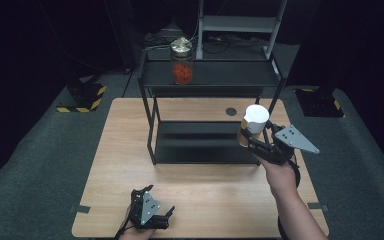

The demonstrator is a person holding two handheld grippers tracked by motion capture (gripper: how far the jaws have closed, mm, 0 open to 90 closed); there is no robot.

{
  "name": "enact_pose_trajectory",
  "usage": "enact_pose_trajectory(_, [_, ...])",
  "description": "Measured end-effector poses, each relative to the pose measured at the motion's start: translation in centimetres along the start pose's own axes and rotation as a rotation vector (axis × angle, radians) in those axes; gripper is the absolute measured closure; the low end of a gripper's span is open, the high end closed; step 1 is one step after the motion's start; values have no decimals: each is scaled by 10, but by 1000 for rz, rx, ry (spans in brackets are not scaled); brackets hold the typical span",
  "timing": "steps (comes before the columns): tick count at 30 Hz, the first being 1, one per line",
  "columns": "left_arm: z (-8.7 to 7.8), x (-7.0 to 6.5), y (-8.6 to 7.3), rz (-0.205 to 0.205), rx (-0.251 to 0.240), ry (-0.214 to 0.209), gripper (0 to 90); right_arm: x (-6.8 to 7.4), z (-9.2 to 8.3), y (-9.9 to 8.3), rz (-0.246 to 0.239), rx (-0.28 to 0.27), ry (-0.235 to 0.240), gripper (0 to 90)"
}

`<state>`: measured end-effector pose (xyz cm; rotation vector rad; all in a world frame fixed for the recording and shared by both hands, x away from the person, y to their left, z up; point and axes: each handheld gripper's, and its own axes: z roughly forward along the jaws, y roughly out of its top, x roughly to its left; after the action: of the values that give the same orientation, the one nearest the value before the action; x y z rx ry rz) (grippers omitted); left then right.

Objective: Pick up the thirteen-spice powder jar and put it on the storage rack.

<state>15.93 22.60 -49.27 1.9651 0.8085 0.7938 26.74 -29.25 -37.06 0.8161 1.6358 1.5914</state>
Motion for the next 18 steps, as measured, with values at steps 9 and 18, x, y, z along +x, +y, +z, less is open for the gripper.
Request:
enact_pose_trajectory(9, [0, 0, -1, 2, -3, -1, 6, 6, 4, 28, -15, -44, 0, 294])
enact_pose_trajectory(18, [-1, 1, -1, 1, -6, -3, 6, 12, 9, 58, -34, -74, -4, 294])
